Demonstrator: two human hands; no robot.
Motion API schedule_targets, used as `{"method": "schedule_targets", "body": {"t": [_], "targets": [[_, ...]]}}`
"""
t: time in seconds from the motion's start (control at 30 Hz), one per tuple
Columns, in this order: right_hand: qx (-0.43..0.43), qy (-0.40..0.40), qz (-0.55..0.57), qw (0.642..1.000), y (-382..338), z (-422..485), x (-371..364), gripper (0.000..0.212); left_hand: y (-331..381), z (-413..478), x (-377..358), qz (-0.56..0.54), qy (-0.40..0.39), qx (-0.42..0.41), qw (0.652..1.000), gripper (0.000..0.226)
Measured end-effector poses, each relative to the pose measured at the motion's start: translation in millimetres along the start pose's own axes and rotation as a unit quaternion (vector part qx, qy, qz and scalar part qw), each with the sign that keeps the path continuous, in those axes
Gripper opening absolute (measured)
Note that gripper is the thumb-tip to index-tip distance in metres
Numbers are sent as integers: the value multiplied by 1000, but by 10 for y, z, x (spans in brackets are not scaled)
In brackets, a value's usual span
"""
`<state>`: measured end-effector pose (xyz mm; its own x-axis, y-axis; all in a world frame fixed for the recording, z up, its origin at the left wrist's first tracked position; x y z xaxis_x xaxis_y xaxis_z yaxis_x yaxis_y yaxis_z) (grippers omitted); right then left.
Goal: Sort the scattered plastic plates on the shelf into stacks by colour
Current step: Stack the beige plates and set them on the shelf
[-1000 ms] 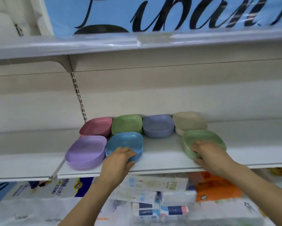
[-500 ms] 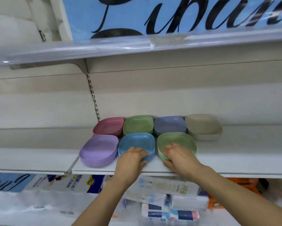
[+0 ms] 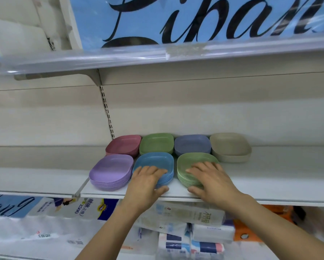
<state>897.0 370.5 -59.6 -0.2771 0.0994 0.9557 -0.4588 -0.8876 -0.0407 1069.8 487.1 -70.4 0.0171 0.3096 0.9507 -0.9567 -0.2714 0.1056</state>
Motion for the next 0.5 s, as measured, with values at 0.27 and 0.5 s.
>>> {"method": "schedule_targets", "body": {"t": [0.27,0.5], "targets": [[-38,-14,34,999,353,-268,110,47,-672,-367,227,-1,71,135,988,70],[-43,-32,57,997,305,-267,84,28,-918,-397,180,-27,-1,193,981,36]]}}
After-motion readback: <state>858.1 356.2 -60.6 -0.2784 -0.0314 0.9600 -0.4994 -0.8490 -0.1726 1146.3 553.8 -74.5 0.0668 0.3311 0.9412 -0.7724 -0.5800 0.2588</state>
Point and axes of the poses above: each hand's wrist, its own z-axis towards the middle knuckle, its own x-axis out of the back of the hand, y = z × x, the point moved 3 cm from there along z, towards the middle knuckle, and after that the axes turned 1 degree about x, right-handed, at the moved point
